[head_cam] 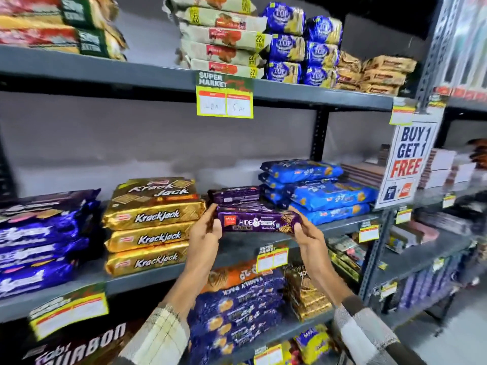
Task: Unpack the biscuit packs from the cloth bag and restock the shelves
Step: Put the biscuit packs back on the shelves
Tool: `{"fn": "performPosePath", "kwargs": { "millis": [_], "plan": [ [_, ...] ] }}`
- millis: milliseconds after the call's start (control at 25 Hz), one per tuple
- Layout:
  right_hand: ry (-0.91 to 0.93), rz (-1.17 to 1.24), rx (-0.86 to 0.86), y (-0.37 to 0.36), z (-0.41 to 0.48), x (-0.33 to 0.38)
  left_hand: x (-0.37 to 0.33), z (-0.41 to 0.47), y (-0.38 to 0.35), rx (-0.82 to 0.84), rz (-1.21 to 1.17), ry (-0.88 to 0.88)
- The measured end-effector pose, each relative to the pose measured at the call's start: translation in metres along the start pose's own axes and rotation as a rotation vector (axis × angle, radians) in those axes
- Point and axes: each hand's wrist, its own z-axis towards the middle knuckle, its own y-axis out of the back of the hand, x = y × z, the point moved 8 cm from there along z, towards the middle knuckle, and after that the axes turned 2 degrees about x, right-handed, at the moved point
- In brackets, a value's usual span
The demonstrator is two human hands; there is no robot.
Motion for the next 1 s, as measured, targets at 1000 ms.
{"fn": "performPosePath", "kwargs": {
  "millis": [1000],
  "plan": [
    [-0.133, 0.192, 0.378, 0.023, 0.134, -0.075, 0.022, 0.052, -0.037, -0.155, 0.329, -0.185]
  ]
}}
